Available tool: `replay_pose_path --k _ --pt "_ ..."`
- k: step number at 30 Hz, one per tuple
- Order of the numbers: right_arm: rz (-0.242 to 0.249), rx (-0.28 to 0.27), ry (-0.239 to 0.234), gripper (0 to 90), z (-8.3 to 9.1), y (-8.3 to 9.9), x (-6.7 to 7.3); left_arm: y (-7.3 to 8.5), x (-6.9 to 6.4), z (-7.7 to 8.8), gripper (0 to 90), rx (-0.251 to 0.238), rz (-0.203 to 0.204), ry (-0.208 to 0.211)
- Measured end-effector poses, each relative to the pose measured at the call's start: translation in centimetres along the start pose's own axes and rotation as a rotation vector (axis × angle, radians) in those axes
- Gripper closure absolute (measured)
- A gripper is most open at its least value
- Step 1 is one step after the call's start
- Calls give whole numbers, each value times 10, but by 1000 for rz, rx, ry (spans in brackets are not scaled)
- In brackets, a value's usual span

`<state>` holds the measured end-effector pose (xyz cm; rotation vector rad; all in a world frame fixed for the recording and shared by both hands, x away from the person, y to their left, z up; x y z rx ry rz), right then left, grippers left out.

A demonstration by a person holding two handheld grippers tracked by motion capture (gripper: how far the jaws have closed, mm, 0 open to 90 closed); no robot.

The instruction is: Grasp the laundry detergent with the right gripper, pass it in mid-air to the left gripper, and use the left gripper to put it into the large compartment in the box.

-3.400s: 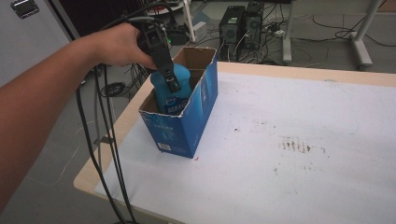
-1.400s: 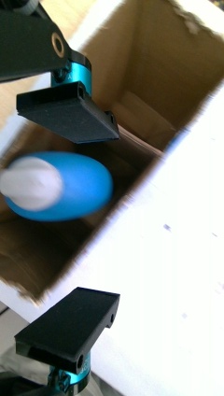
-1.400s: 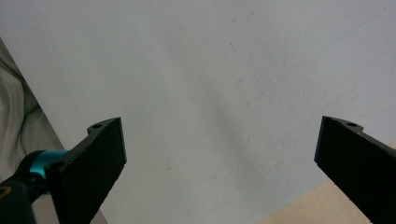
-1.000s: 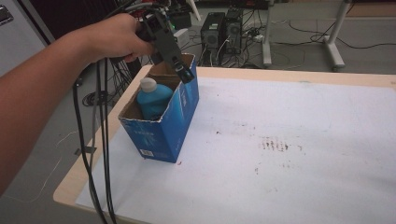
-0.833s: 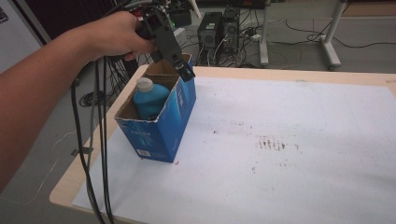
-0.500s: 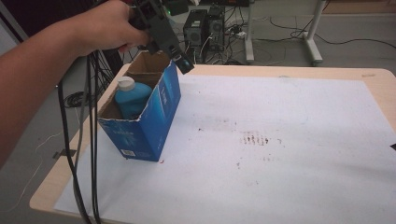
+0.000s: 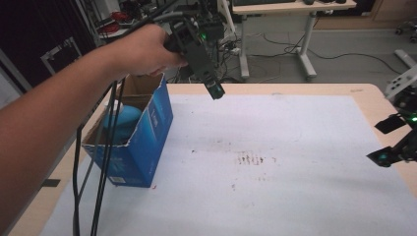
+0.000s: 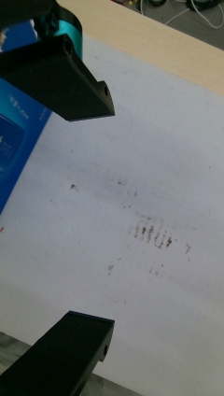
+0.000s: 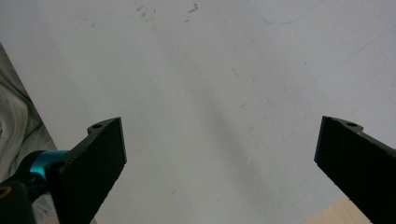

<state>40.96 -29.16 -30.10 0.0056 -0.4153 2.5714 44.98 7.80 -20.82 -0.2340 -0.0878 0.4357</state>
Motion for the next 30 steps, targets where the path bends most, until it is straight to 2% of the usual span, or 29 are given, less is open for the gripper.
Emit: replay_pose_path --k 6,15,22,30 --pt "15 -6 3 14 2 -6 0 -26 -6 -22 16 24 -35 15" --pt "19 8 1 14 3 -6 0 -51 -15 -48 16 30 -68 41" --pt "21 4 8 14 5 -5 2 -64 -26 -65 16 44 -107 51" --pt "25 1 4 14 5 -6 4 -67 -33 -82 16 73 -121 63"
Point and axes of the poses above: each handheld gripper's, and its own axes: z roughly backward along the jaws, y roughly out of its underside, x roughly to its left, the point moved 1 cm from there along -z, roughly forward along the jaws, and after that the axes turned 7 degrees about x, right-handed, at the moved point
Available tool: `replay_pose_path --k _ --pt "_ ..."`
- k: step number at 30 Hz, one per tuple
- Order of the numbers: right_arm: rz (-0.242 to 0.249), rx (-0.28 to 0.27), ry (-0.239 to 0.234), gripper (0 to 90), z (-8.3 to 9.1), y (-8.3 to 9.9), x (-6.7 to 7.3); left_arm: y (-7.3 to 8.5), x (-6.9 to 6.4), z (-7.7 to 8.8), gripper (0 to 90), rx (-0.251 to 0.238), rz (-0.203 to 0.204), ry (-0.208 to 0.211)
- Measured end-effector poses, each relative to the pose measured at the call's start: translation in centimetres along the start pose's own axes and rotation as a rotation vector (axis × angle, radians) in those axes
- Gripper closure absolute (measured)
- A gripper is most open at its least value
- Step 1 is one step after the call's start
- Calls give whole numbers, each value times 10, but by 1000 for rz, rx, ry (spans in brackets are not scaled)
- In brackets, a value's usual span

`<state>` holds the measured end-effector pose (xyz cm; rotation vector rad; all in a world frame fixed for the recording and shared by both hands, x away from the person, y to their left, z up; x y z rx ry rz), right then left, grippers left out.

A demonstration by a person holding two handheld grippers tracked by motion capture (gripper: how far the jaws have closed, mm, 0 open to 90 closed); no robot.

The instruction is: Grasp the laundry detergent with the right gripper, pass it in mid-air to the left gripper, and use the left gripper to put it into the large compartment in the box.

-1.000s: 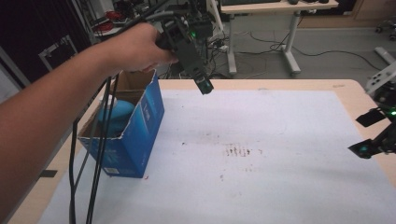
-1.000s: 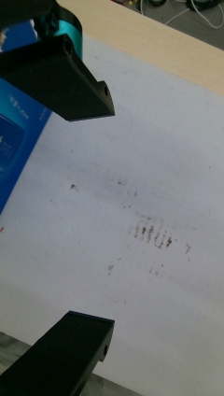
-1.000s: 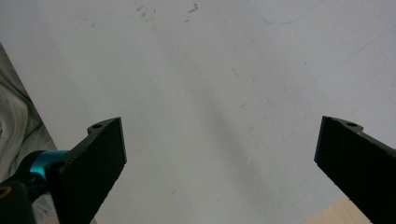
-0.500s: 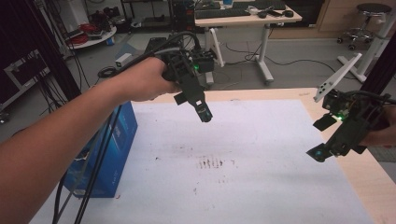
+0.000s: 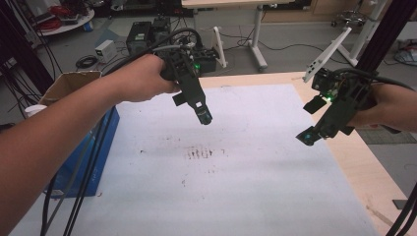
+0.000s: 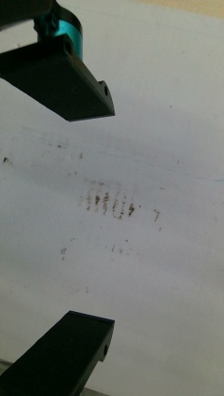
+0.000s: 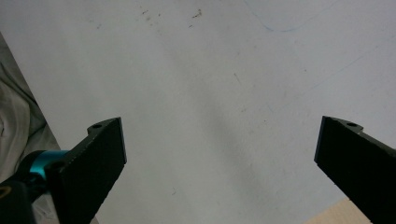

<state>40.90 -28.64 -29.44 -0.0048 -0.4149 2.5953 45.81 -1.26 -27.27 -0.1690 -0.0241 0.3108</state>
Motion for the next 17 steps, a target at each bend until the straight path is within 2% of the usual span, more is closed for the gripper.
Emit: replay_pose_path --k 7,17 --pt "7 6 -3 14 -2 -2 0 1 -1 -6 16 6 1 4" --pt "10 3 -5 14 -3 -3 0 2 1 -5 16 1 6 12"
Point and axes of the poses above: each handheld gripper's, and its own axes: z roughly backward along the jaws, y roughly out of its underside, x roughly to its left, the point moved 1 cm from there along -z, roughly forward along the jaws, and after that the axes turned 7 degrees about x, right-handed, at the moved point
